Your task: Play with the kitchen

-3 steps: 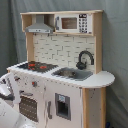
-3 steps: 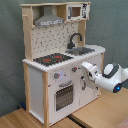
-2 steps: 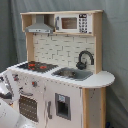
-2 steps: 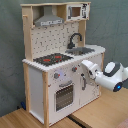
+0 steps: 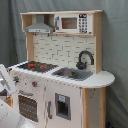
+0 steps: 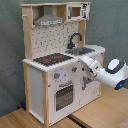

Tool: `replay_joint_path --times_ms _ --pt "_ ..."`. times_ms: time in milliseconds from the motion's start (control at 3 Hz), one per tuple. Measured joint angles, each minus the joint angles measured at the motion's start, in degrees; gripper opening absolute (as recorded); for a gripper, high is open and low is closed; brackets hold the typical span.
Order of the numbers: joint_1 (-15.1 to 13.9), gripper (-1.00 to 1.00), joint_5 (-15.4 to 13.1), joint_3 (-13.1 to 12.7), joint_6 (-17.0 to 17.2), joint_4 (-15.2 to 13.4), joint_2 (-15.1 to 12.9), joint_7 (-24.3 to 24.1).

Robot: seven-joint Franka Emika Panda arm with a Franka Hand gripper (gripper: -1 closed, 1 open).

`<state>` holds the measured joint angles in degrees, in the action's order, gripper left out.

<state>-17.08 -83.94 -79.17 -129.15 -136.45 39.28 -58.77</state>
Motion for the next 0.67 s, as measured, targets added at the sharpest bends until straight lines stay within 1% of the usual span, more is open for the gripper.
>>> replay_joint_path --times_ms 333,667 --pt "0.32 1.0 -0.06 -0.05 1.06 1.26 0.06 5.48" --pt "0.1 1.0 -0.41 -0.11 1.21 1.7 0.08 11.48"
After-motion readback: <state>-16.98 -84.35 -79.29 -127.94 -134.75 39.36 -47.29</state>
